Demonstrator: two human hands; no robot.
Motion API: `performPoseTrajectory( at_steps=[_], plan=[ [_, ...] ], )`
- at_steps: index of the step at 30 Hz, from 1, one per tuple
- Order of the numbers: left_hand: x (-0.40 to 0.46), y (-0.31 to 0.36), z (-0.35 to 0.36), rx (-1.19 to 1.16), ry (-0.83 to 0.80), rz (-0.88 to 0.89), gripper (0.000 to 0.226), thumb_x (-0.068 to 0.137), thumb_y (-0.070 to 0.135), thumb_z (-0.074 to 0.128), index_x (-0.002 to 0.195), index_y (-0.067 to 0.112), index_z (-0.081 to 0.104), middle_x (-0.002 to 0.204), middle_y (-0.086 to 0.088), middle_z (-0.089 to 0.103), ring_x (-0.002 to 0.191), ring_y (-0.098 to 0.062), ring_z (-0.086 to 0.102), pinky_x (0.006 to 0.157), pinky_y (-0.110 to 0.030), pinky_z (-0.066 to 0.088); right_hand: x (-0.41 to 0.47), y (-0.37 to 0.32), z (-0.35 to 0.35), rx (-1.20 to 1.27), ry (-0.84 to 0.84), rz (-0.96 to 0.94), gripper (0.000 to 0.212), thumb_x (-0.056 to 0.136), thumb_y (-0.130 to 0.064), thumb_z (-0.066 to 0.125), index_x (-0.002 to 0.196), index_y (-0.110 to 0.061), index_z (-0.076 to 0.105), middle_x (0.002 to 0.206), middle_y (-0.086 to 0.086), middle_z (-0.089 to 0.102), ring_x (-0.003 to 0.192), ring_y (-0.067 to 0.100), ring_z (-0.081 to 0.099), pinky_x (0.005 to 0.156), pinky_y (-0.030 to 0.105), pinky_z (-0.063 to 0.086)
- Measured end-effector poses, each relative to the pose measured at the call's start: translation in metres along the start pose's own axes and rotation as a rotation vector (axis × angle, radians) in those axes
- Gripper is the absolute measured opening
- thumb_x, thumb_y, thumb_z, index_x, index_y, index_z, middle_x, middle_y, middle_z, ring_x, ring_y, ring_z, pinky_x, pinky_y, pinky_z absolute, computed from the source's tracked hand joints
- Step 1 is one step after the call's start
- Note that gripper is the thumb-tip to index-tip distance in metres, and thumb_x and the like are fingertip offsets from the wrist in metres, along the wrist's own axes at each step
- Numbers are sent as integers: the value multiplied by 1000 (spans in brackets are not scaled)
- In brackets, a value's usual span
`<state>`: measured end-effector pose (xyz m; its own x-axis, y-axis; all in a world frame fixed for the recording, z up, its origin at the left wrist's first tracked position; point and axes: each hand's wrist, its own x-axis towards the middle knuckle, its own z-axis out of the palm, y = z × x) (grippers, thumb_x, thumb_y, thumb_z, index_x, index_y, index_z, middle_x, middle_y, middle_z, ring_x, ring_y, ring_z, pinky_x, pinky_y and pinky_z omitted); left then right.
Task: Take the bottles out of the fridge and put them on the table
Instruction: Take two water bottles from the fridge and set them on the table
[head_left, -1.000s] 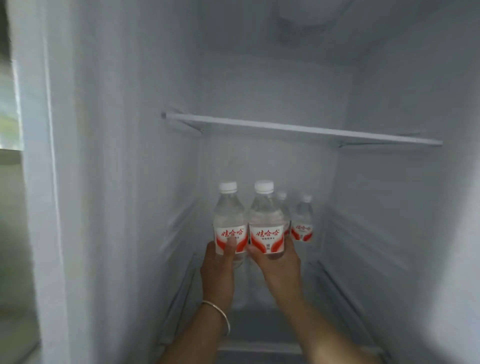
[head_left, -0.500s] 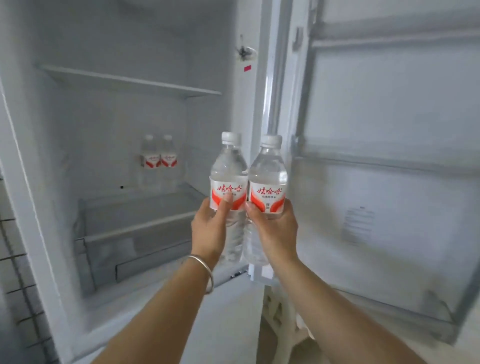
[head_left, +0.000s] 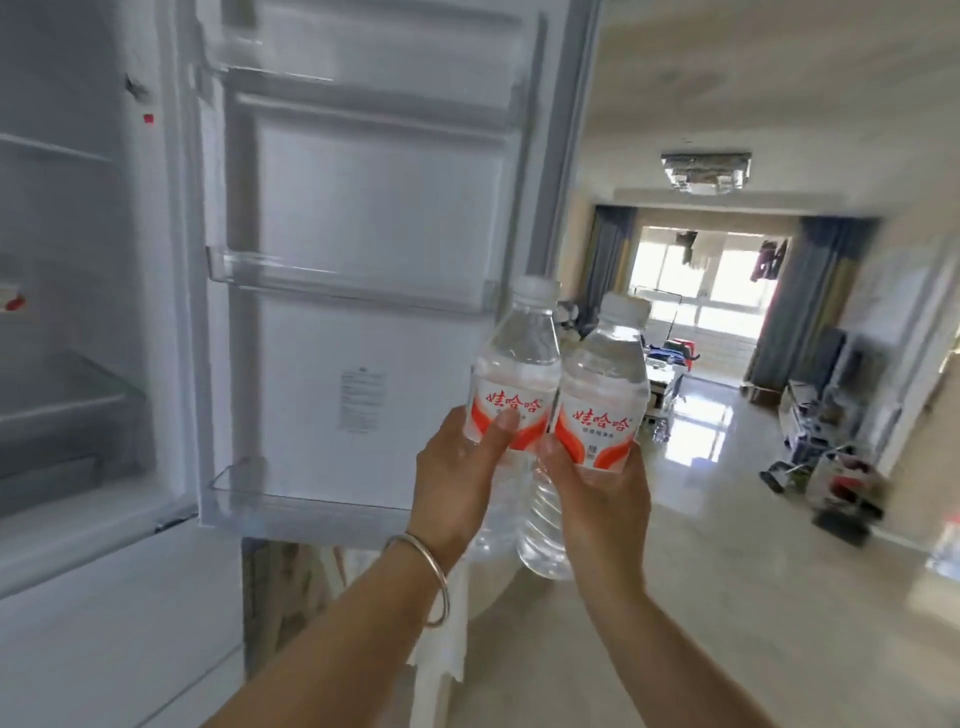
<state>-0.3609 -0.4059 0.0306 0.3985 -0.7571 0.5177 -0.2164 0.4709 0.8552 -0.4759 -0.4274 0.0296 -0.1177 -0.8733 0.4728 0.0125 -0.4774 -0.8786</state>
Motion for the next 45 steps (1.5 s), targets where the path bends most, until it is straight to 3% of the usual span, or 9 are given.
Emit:
performPoseTrajectory(
  at_steps=[6,9,14,18,26,31,34,40,45],
  plan=[
    [-15,-6,115,-97,-100,-62,68,64,76,48,109,28,65,99,8,73,89,-4,69,69,-10,49,39,23,-106,-67,63,61,50,68,-38,78,110,-23,55,101,-7,67,89,5,64,64,12,42],
    [-11,-24,161,-119,-118,-119,68,63,76,50,110,29,65,101,7,73,92,-6,69,76,-18,53,65,47,-141,-115,95,95,49,68,-40,78,109,-22,55,101,-5,67,90,12,64,64,14,42],
    [24,-70,222,-134,-137,-177,70,62,78,51,111,29,64,102,5,73,93,-10,70,86,-31,54,127,101,-165,-166,104,132,48,69,-43,76,107,-22,55,100,-4,66,91,17,63,70,23,43],
    [72,-114,261,-197,-110,-207,71,61,75,55,111,26,65,102,3,73,93,-12,70,75,-22,55,192,143,-163,-232,69,122,52,71,-44,74,113,-19,54,101,-4,64,88,15,60,63,18,41],
    [207,-198,310,-157,-83,-222,78,53,73,69,113,23,61,106,1,72,96,-13,69,87,-36,55,342,224,-120,-244,-19,133,48,67,-50,73,103,-29,50,96,-8,62,91,18,62,82,33,48],
    [268,-243,324,-172,-141,-224,34,69,34,80,100,32,65,101,3,74,91,-8,70,71,-16,53,419,281,-87,-239,-112,132,54,70,-46,73,113,-21,53,97,-7,62,89,15,60,80,30,47],
    [307,-281,329,-157,-137,-233,32,73,26,78,101,31,66,100,5,74,93,-8,70,71,-14,52,467,325,-59,-239,-192,147,54,70,-47,73,112,-20,53,94,-8,61,86,15,58,74,28,42],
    [404,-358,323,-63,15,-297,36,78,18,73,113,21,62,101,2,74,89,-4,70,65,-12,51,563,396,22,-176,-414,155,43,72,-40,75,101,-23,48,81,-16,53,73,2,53,56,12,34],
    [478,-409,285,13,204,-306,41,74,14,77,113,17,63,105,-5,73,93,-11,70,75,-21,54,621,437,114,-129,-609,166,43,68,-48,75,94,-28,47,79,-18,55,75,5,57,65,23,43]
  ],
)
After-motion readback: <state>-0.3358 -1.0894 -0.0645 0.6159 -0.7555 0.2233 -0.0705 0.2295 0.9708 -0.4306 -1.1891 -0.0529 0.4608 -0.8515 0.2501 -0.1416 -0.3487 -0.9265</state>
